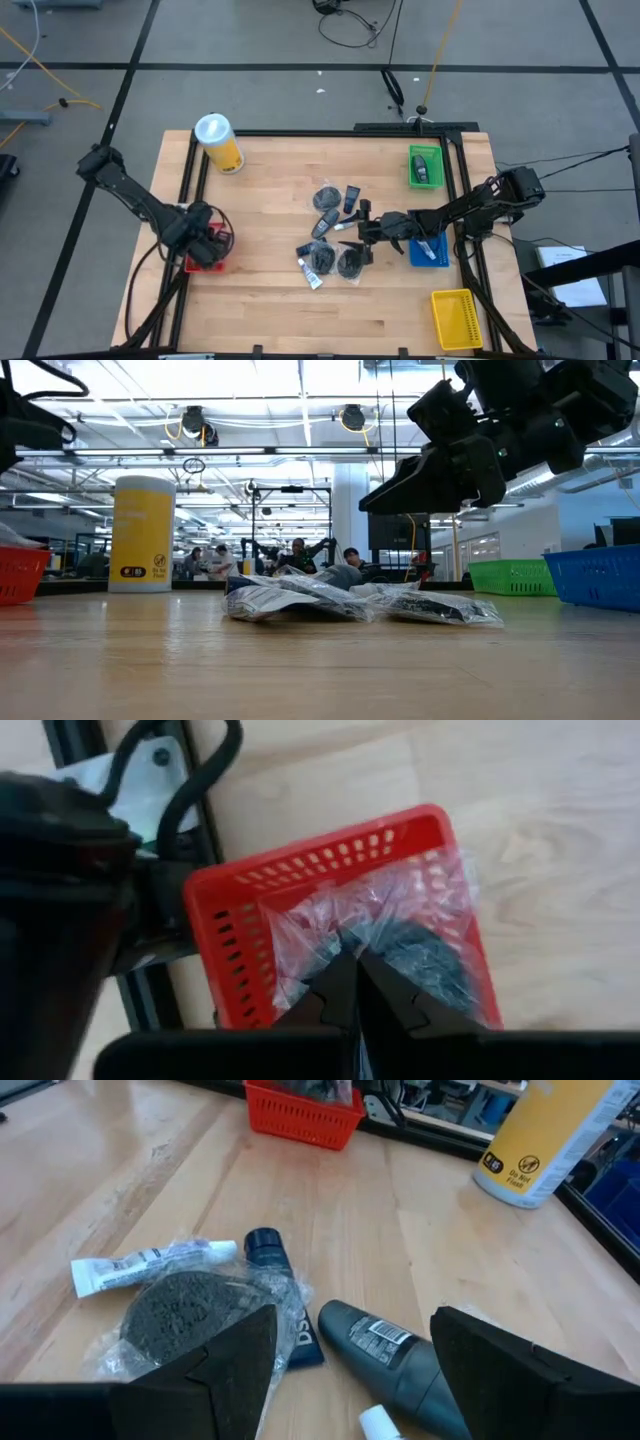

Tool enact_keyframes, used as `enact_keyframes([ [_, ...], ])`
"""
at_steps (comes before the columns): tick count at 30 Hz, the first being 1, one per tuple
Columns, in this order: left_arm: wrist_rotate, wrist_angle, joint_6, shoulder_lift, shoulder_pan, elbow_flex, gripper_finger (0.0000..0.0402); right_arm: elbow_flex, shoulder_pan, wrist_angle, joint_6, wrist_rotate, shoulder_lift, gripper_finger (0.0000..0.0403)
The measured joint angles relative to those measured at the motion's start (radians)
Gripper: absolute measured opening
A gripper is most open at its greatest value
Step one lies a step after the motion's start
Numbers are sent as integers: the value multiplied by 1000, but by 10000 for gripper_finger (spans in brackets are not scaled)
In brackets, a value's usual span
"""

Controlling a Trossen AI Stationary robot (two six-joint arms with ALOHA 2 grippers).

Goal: Pick & Place Travel size toiletries
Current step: Put the hair comb into the red bin, then put the toothpaste into the blue bin

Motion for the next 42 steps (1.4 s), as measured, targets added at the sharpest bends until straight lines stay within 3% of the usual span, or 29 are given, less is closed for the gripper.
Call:
enact_keyframes([
  [5, -6, -5, -5, 21, -10, -8, 2, 0, 0, 10, 1, -1, 0, 256],
  [8, 3, -2, 6, 31, -10, -7, 20, 0, 0, 11, 2, -1, 0, 256],
  [18, 62, -14, 79, 17, -10, 11, 182, 0, 2, 8, 22, -1, 0, 256],
  [20, 25, -26, 85, 5, -10, 51, 206, 0, 2, 4, 22, -1, -4, 256],
  [23, -138, 9, 182, -3, -10, 127, 228, 0, 2, -39, 22, -2, -28, 256],
  [28, -466, 286, 564, -2, -3, 164, 234, 0, 1, -274, 57, -2, -137, 256],
  [31, -585, 497, 811, -1, 11, 136, 234, 0, -4, -407, 100, -40, -188, 255],
  [36, -693, 847, 1147, 18, 81, 41, 234, 0, -20, -472, 110, -76, -165, 250],
  [42, -706, 1212, 1371, 71, 192, -107, 234, 1, -57, -336, 84, -22, -37, 236],
])
